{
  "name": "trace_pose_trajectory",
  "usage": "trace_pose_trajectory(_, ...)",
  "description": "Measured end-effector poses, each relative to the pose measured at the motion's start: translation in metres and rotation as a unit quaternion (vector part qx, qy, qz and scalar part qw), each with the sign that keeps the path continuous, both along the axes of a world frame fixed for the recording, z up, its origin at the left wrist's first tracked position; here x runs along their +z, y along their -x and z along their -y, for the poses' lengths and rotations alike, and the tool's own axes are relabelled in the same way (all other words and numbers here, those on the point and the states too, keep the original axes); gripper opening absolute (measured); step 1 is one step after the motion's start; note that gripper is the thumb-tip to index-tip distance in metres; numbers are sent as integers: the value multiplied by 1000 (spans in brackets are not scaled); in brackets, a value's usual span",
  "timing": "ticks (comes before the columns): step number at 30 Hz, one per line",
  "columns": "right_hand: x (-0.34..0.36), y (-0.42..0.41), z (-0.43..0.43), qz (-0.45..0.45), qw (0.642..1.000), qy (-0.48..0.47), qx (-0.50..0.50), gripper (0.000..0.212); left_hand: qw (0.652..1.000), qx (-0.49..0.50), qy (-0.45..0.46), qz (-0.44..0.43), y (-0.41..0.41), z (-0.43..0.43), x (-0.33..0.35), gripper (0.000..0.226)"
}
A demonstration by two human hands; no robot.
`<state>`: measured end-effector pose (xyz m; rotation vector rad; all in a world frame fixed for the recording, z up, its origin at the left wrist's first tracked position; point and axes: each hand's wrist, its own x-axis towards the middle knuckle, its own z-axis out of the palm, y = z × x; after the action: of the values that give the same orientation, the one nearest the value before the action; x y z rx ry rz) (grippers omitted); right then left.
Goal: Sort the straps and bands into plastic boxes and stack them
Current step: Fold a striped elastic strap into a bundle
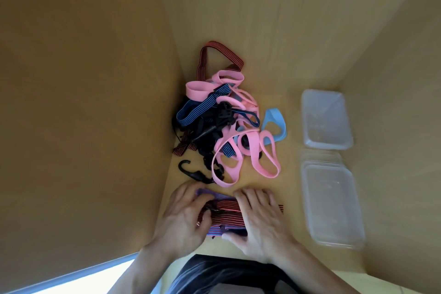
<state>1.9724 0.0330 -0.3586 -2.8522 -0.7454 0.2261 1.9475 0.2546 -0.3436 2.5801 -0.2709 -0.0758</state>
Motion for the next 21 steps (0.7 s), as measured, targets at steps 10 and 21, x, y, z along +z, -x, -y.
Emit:
trace_pose_trajectory(10, -5, 5, 13, -17, 998, 54, 31, 78, 989, -100, -107, 8, 6, 1, -15, 75)
trace_pose_trajectory(21, -1, 5, 34, -25, 999, 39, 29, 90, 990, -89, -109, -12, 6, 20, -8, 90)
